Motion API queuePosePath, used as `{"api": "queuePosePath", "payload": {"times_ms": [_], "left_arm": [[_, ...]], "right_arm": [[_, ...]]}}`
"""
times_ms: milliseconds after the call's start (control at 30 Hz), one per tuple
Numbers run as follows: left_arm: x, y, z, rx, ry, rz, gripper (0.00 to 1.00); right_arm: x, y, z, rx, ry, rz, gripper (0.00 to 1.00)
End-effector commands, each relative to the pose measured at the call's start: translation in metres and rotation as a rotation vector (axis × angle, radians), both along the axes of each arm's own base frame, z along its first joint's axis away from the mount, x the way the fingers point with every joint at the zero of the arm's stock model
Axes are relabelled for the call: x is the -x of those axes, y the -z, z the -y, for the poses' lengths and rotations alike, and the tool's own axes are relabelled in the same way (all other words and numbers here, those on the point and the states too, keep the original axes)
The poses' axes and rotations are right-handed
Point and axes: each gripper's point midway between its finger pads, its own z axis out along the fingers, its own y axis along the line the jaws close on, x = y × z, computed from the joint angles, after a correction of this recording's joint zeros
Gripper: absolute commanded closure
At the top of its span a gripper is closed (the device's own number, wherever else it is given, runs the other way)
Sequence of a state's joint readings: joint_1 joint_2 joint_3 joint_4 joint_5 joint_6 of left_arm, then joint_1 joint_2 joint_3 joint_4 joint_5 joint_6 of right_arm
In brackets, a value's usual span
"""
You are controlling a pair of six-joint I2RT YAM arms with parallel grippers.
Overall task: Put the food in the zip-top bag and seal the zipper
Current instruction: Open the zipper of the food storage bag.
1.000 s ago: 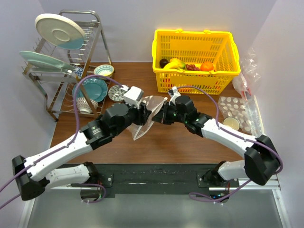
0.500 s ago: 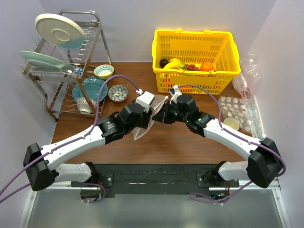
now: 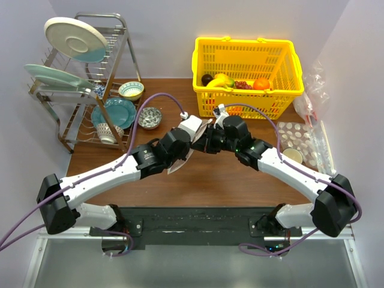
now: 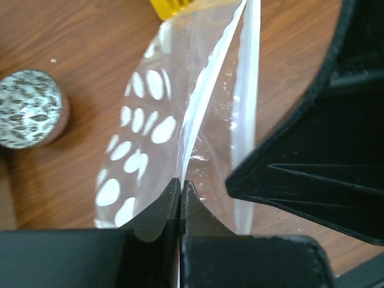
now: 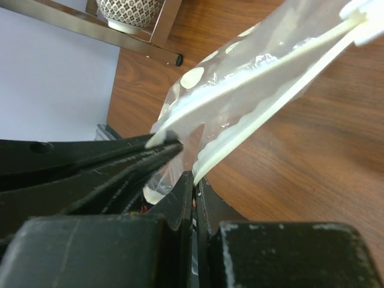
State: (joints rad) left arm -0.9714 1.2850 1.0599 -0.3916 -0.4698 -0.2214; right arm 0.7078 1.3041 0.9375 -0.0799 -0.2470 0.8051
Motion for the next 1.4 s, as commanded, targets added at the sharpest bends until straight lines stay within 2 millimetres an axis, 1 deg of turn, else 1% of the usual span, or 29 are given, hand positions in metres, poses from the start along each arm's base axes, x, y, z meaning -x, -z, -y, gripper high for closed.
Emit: {"api": "queuePosePath", "payload": {"times_ms": [0, 33, 67, 100, 133, 167, 200, 267, 333, 400, 433, 467, 500, 533, 567, 600, 633, 700, 733, 800, 933, 967, 1000, 1033, 1100, 1167, 1200, 1233, 1367], "left_arm": [[-0.012, -0.043, -0.023, -0.028, -0.133, 0.085, 1.0], [-0.012, -0.05, -0.03, -0.051, -0.158, 0.085, 1.0], [-0.012, -0.054, -0.037, -0.063, -0.185, 0.089, 1.0], [-0.014, -0.06, -0.047, -0.085, -0.233, 0.11, 1.0], [-0.012, -0.066, -0.057, -0.108, -0.262, 0.114, 1.0], [-0.013, -0.072, -0.068, -0.124, -0.316, 0.137, 1.0], [-0.011, -0.072, -0.076, -0.155, -0.332, 0.135, 1.0], [-0.011, -0.082, -0.087, -0.17, -0.378, 0.159, 1.0], [-0.01, -0.084, -0.094, -0.218, -0.393, 0.16, 1.0], [-0.009, -0.09, -0.106, -0.28, -0.436, 0.161, 1.0], [-0.011, -0.084, -0.105, -0.317, -0.449, 0.149, 1.0], [-0.011, -0.083, -0.109, -0.348, -0.469, 0.152, 1.0], [-0.011, -0.075, -0.111, -0.402, -0.473, 0.137, 1.0], [-0.011, -0.07, -0.11, -0.414, -0.474, 0.132, 1.0], [-0.012, -0.063, -0.107, -0.425, -0.465, 0.125, 1.0], [-0.015, -0.05, -0.102, -0.427, -0.454, 0.113, 1.0], [-0.016, -0.044, -0.096, -0.42, -0.435, 0.102, 1.0], [-0.021, -0.025, -0.076, -0.362, -0.379, 0.078, 1.0], [-0.022, -0.019, -0.069, -0.35, -0.348, 0.069, 1.0], [-0.029, -0.001, -0.051, -0.28, -0.298, 0.027, 1.0], [-0.041, 0.037, -0.038, -0.191, -0.257, -0.077, 1.0], [-0.043, 0.045, -0.038, -0.159, -0.249, -0.112, 1.0], [-0.045, 0.055, -0.036, -0.132, -0.246, -0.126, 1.0], [-0.046, 0.061, -0.035, -0.107, -0.247, -0.141, 1.0], [-0.051, 0.072, -0.039, -0.059, -0.255, -0.157, 1.0], [-0.055, 0.079, -0.043, -0.027, -0.267, -0.174, 1.0], [-0.056, 0.087, -0.044, -0.021, -0.27, -0.185, 1.0], [-0.058, 0.091, -0.044, -0.01, -0.27, -0.197, 1.0], [-0.062, 0.125, -0.042, 0.039, -0.263, -0.295, 1.0]], "right_arm": [[-0.012, -0.002, 0.007, 0.072, 0.046, 0.032, 1.0], [-0.014, 0.0, 0.009, 0.093, 0.047, 0.045, 1.0], [-0.018, 0.006, 0.013, 0.126, 0.069, 0.042, 1.0], [-0.02, 0.015, 0.014, 0.152, 0.075, 0.028, 1.0], [-0.023, 0.016, 0.014, 0.17, 0.077, 0.035, 1.0], [-0.025, 0.022, 0.017, 0.202, 0.085, 0.023, 1.0], [-0.026, 0.026, 0.017, 0.219, 0.082, 0.021, 1.0], [-0.03, 0.034, 0.015, 0.254, 0.077, 0.008, 1.0], [-0.034, 0.04, 0.011, 0.263, 0.069, 0.001, 0.99], [-0.041, 0.037, 0.002, 0.236, 0.064, 0.009, 0.98], [-0.043, 0.046, -0.004, 0.239, 0.052, -0.011, 0.97], [-0.047, 0.047, -0.01, 0.223, 0.047, -0.009, 0.97], [-0.049, 0.045, -0.018, 0.201, 0.024, -0.019, 0.96], [-0.051, 0.057, -0.024, 0.209, 0.01, -0.042, 0.96], [-0.053, 0.06, -0.028, 0.208, 0.002, -0.053, 0.96], [-0.055, 0.058, -0.031, 0.203, -0.006, -0.052, 0.96], [-0.054, 0.059, -0.032, 0.205, -0.016, -0.052, 0.95], [-0.055, 0.062, -0.03, 0.228, -0.018, -0.044, 0.92], [-0.059, 0.064, -0.024, 0.255, 0.003, -0.025, 0.92], [-0.059, 0.068, -0.013, 0.323, 0.003, -0.01, 0.87], [-0.054, 0.088, 0.007, 0.434, 0.011, -0.018, 0.88], [-0.054, 0.095, 0.013, 0.458, 0.024, -0.024, 0.9], [-0.05, 0.106, 0.018, 0.484, 0.023, -0.041, 0.99], [-0.049, 0.112, 0.022, 0.499, 0.026, -0.047, 1.0], [-0.045, 0.126, 0.034, 0.546, 0.045, -0.065, 1.0], [-0.043, 0.13, 0.046, 0.59, 0.074, -0.067, 1.0], [-0.044, 0.135, 0.056, 0.63, 0.101, -0.059, 1.0], [-0.043, 0.134, 0.062, 0.646, 0.113, -0.053, 1.0], [-0.039, 0.146, 0.081, 0.733, 0.135, -0.061, 1.0]]}}
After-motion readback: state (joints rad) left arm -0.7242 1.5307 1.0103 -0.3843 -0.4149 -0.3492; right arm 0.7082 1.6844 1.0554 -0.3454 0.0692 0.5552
